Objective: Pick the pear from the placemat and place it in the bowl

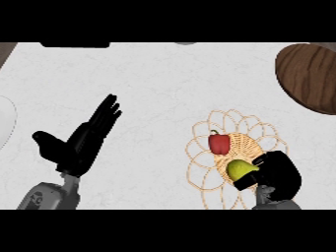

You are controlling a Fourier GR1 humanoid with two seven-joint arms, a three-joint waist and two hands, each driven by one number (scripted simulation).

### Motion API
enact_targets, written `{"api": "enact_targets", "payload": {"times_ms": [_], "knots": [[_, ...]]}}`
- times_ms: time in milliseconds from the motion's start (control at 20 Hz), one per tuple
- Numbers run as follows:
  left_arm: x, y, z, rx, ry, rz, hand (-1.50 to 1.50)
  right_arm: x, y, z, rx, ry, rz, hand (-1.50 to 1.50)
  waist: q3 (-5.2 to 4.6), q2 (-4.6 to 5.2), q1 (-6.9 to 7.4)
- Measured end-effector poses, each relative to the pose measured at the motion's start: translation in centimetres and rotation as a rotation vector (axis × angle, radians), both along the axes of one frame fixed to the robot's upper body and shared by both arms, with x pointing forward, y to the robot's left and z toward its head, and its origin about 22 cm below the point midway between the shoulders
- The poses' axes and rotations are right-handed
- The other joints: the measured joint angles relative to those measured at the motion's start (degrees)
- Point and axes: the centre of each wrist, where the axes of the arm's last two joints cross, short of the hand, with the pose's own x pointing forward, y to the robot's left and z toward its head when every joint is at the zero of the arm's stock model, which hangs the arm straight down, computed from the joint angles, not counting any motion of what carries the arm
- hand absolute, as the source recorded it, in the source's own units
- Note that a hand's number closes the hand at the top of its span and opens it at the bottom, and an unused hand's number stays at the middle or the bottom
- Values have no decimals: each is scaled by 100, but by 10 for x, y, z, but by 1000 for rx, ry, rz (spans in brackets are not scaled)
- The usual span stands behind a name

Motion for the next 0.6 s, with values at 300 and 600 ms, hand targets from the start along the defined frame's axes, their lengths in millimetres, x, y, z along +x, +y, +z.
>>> {"api": "enact_targets", "payload": {"times_ms": [300, 600], "knots": [[1, -1, 7, 2, 3, 0, 0, 4, 5, 1, -58, -2, 19, 150, -1, -2, -5], [3, -7, 6, -6, -3, -14, 0, 23, -5, 6, -120, 20, 406, 150, 15, 41, 114]]}}
